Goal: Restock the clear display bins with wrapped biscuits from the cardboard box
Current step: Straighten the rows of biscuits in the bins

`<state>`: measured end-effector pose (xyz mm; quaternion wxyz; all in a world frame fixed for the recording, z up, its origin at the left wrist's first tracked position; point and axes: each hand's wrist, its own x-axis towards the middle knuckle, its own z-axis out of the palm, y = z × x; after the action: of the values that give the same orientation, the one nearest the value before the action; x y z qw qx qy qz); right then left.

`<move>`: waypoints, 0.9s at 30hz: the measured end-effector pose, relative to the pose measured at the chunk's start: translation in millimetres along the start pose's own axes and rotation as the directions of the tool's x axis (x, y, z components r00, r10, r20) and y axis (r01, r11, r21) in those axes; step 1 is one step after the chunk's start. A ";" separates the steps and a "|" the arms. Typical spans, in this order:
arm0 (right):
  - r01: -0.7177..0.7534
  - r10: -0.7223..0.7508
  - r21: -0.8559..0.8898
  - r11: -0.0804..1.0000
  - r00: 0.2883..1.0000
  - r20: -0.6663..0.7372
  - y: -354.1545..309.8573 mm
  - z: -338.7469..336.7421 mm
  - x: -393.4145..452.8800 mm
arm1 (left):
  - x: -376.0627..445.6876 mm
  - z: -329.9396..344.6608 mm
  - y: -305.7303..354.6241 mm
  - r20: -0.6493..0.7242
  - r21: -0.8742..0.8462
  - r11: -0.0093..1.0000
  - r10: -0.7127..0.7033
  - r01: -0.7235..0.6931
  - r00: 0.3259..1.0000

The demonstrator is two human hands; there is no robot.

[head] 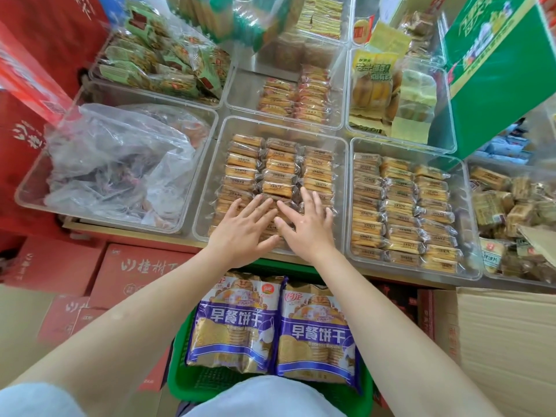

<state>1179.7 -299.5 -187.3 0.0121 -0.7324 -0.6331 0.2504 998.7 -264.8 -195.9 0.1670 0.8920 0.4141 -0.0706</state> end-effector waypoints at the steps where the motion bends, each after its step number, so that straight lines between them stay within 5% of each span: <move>1: -0.001 0.003 0.028 1.000 0.998 -0.069 0.1 0.2 1.0 | 0.6 0.0 0.3 0.003 0.001 1.000 -0.003 0.003 1.000; 5: -0.128 0.130 0.027 0.991 0.948 -0.290 -1.4 4.5 -1.2 | 1.1 -0.8 0.2 0.012 -0.002 1.000 -0.015 0.015 1.000; 8: -0.146 0.140 -0.009 0.989 0.959 -0.245 -7.4 5.6 4.2 | 1.8 -0.4 0.7 0.008 -0.002 1.000 -0.016 0.016 1.000; 14: -0.273 0.305 0.200 0.941 0.941 -0.150 -14.5 -6.2 26.0 | 0.6 -2.4 1.4 -0.002 -0.018 1.000 -0.019 0.019 1.000; 27: -0.297 0.383 0.335 0.894 0.895 -0.228 -16.0 -1.0 33.5 | 0.7 0.4 -0.1 -0.001 -0.011 1.000 -0.015 0.015 1.000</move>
<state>1167.8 -264.7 -192.9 0.1675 -0.8511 -0.4412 0.2300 999.1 -264.4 -196.4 0.1710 0.8879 0.4213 -0.0692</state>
